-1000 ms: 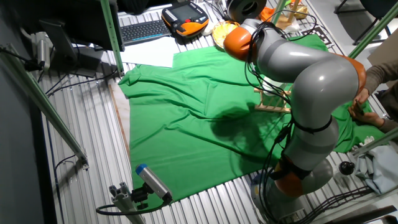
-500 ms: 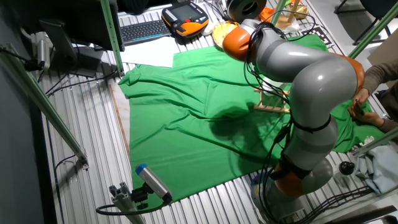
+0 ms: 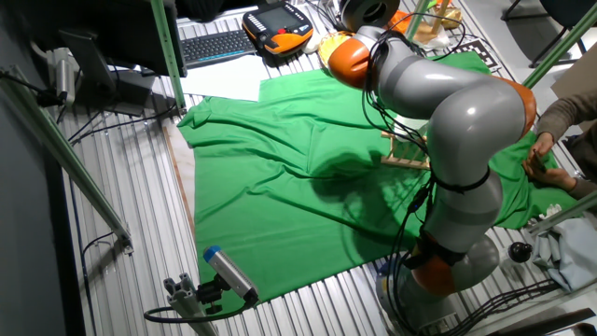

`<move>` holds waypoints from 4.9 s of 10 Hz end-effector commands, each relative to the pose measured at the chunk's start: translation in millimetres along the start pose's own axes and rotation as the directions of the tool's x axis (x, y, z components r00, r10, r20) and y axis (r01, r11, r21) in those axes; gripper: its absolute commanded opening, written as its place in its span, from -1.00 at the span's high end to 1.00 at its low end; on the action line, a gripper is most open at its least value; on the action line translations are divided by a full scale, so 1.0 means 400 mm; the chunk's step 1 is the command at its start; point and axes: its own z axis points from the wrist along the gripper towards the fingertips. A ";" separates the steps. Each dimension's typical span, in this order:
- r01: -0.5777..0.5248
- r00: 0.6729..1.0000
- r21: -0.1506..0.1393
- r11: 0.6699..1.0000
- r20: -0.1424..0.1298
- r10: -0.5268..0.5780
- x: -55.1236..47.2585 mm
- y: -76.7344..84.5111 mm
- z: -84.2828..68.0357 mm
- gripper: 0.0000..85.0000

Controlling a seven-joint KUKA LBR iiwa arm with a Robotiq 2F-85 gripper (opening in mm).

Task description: Put the dish on the dish rack

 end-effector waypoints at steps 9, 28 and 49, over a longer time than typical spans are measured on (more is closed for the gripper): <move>-0.029 1.000 -0.020 0.999 0.000 0.029 0.012 0.012 -0.005 1.00; -0.043 0.999 -0.066 0.997 -0.008 0.043 0.025 0.009 -0.016 1.00; -0.116 0.993 -0.007 0.993 0.038 0.116 0.064 0.048 -0.034 1.00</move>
